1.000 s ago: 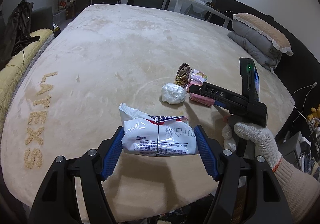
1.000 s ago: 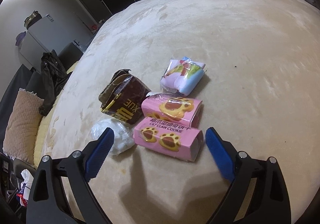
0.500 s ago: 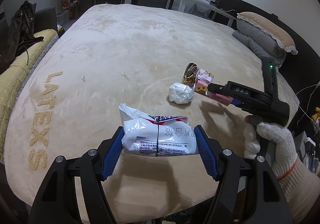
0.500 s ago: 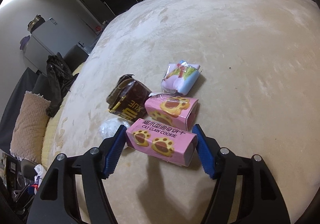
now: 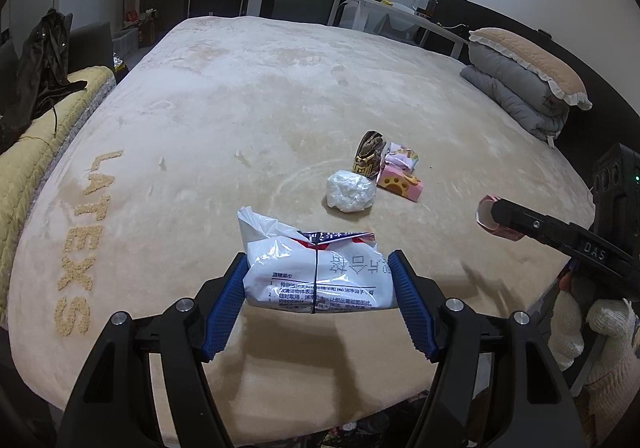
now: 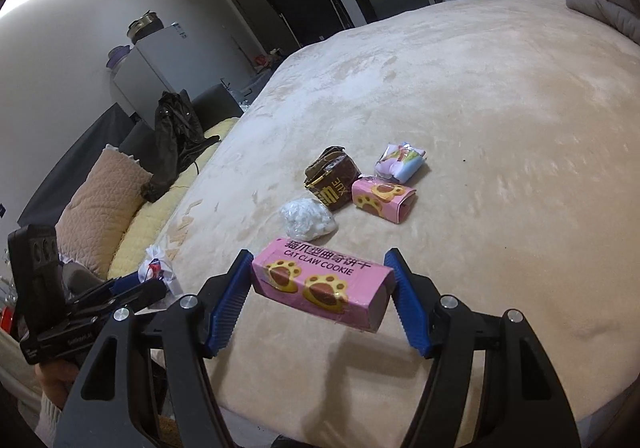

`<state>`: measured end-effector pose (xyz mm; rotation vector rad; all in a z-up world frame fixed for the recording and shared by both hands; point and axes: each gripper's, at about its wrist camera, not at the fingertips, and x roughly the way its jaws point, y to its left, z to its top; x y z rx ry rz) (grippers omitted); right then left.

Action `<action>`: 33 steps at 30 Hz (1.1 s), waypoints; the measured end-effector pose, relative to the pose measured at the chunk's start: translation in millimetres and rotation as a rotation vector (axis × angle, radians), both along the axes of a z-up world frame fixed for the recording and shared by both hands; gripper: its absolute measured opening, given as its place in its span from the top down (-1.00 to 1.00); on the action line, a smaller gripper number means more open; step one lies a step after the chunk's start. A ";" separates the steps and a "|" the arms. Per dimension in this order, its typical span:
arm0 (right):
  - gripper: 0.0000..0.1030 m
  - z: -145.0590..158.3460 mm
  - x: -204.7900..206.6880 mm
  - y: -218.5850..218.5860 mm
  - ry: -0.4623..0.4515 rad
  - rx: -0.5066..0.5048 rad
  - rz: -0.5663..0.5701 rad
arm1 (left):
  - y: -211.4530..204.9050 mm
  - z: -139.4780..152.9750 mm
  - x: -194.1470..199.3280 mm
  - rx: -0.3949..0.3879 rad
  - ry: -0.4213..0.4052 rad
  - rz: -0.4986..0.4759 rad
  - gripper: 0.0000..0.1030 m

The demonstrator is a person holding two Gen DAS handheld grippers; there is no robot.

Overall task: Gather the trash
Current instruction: 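Carry the white package and pink cookie box down over the black bin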

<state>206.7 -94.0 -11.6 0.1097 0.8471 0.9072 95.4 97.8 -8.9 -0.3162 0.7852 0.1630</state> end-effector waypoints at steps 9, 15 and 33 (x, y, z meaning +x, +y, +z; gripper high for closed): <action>-0.30 13.3 -44.1 -32.4 -0.129 -0.005 0.090 | -16.1 2.1 -8.7 -0.007 -0.029 -0.042 -0.34; -0.30 7.2 -79.4 -45.1 -0.148 -0.023 0.158 | -43.0 1.9 -19.0 -0.005 -0.048 -0.115 -0.34; -0.30 -36.8 -123.5 -77.8 -0.010 -0.067 0.247 | -100.8 -34.1 -78.6 -0.105 -0.018 -0.186 -0.34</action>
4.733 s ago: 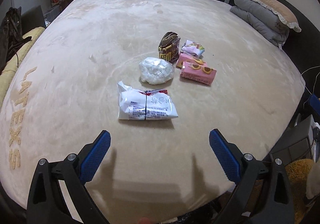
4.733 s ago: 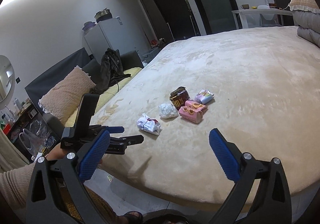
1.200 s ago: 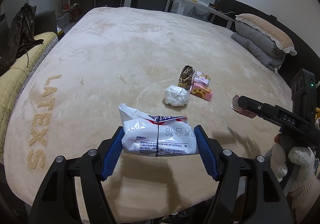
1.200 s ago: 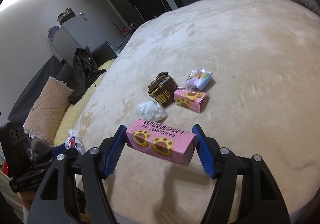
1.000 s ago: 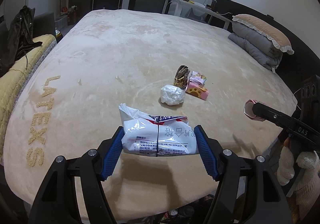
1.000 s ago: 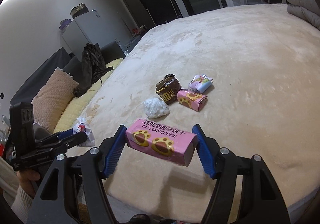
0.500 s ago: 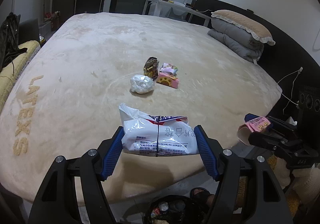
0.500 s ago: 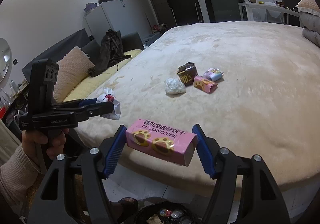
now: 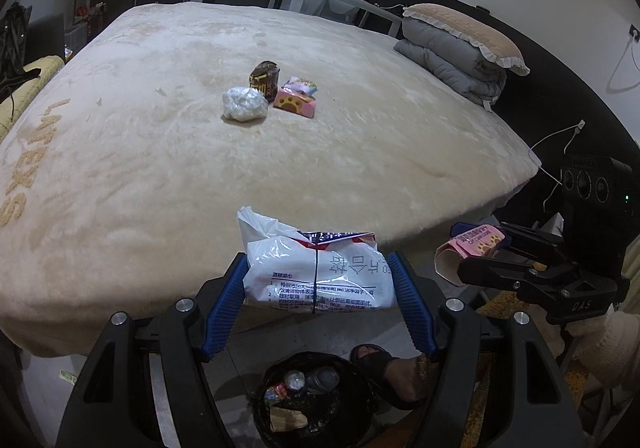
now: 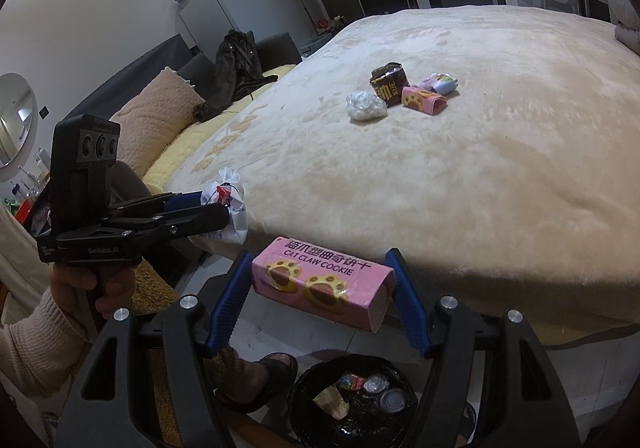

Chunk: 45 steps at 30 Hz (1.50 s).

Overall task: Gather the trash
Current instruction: 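Carry the white package and pink cookie box down over the black bin, then open both tools to drop the package and cookie box into the bin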

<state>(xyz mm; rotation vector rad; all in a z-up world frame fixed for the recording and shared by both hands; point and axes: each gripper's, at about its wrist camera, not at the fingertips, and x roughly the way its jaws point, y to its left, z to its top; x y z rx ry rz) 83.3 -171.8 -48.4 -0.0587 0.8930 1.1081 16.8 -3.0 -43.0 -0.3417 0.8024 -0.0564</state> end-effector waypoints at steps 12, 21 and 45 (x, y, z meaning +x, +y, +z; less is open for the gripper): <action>-0.30 -44.6 -8.1 -9.1 0.153 -0.117 -0.001 | -38.4 -51.2 -22.6 -0.103 0.142 -0.068 -0.34; -0.30 -85.4 -11.0 -12.6 0.317 -0.234 -0.013 | -45.7 -79.1 -26.3 -0.145 0.263 -0.107 -0.34; -0.31 -156.9 -15.6 -11.4 0.599 -0.483 -0.003 | -67.5 -150.7 -28.1 -0.278 0.607 -0.220 -0.35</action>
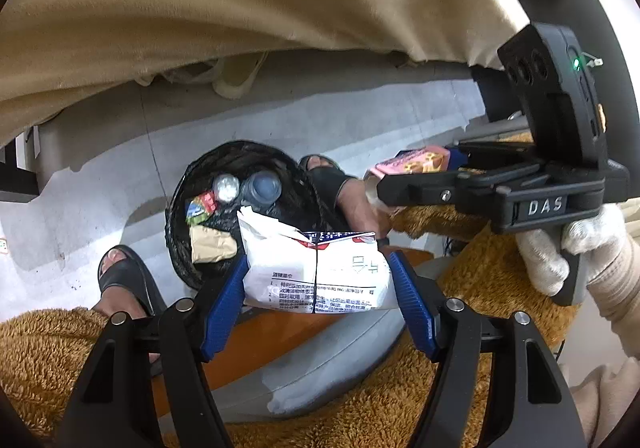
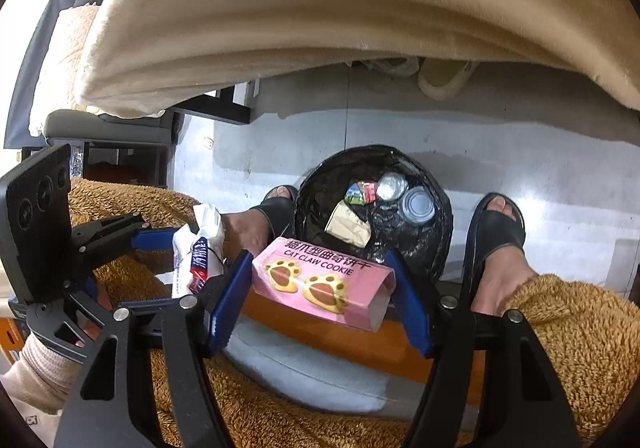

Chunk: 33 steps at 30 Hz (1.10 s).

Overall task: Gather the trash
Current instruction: 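Open both tools to drop the package and cookie box into the bin, then move both tools back up to the remaining trash on the bed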

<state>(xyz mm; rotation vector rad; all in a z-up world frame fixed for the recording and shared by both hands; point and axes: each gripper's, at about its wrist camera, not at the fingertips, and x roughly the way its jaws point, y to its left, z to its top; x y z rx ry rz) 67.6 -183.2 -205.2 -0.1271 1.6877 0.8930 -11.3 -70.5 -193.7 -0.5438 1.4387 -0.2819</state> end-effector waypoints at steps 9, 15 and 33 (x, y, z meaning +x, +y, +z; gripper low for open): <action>-0.54 -10.7 1.8 -1.9 0.043 -0.009 -0.025 | -8.5 -4.3 0.6 0.013 0.020 -0.032 -0.62; -0.64 -8.9 5.0 -4.0 0.043 0.002 -0.052 | -6.4 -1.3 2.1 0.057 0.000 -0.019 -0.65; -0.64 29.2 12.0 -6.4 -0.114 0.104 -0.065 | 11.3 23.5 4.4 0.079 -0.107 0.065 -0.65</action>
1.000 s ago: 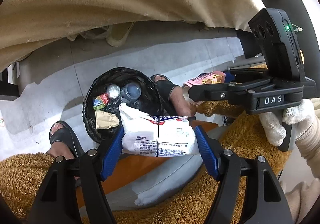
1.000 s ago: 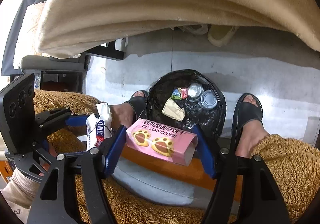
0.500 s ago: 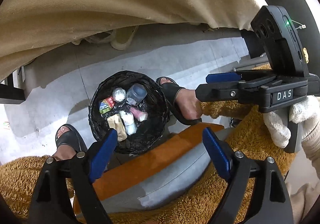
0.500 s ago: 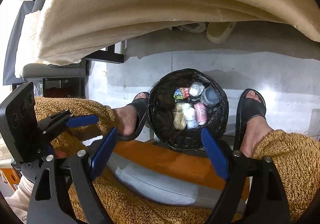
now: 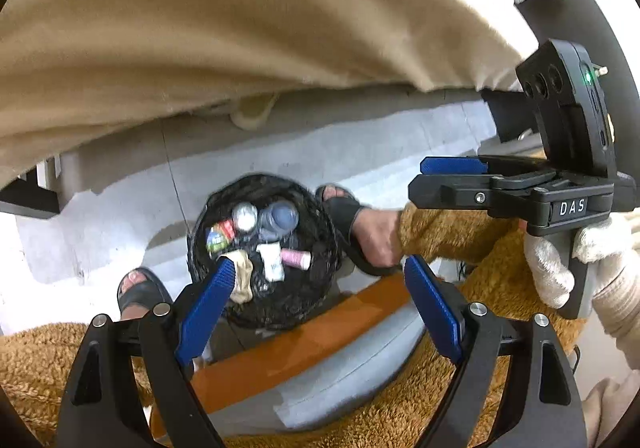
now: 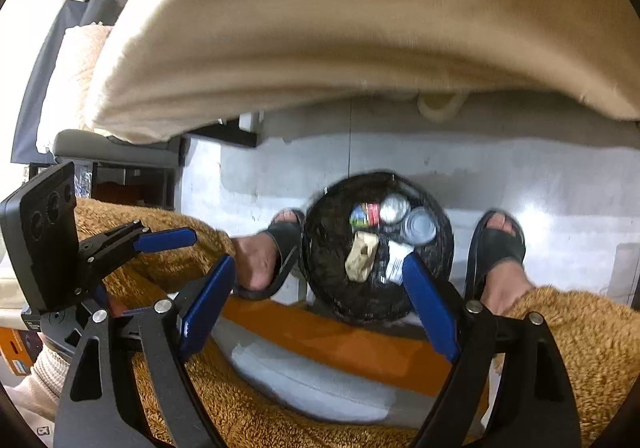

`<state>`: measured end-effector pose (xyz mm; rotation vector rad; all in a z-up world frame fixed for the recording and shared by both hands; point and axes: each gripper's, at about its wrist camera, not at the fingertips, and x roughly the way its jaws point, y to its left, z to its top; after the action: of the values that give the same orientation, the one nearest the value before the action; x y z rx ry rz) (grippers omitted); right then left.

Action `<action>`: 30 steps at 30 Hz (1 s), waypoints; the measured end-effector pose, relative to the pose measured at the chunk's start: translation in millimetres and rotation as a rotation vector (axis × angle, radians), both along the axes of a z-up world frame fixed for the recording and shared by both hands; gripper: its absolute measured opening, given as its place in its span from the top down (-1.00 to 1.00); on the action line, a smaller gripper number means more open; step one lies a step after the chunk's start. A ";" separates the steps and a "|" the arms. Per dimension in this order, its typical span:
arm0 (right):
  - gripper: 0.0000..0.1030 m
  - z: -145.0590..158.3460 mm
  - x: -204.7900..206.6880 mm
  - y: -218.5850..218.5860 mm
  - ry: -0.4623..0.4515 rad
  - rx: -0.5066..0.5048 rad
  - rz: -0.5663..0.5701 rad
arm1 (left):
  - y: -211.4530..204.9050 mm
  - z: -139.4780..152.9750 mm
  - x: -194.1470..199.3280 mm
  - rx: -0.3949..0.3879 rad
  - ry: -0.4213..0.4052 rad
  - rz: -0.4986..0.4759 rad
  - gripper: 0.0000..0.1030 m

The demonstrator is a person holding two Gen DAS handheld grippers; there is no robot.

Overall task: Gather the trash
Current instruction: 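Move both tools back up to the remaining trash on the bed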

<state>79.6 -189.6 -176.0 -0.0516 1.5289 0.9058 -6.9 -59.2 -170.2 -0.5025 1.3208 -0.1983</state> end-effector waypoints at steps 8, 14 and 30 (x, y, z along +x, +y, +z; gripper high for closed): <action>-0.64 50.8 4.7 -3.1 -0.218 0.130 0.000 | 18.3 38.1 1.8 0.045 -0.174 0.066 -0.65; -0.64 81.9 7.1 3.8 -0.347 0.208 0.044 | 36.9 66.8 7.4 0.076 -0.283 0.097 -0.65; -0.64 146.8 68.7 34.8 -0.534 0.345 0.047 | 93.5 138.1 56.8 0.199 -0.475 0.145 -0.65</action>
<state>148.3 -154.8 -29.2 -0.0731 0.8700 1.0794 49.9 34.3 -32.1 -0.3515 0.8258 -0.0576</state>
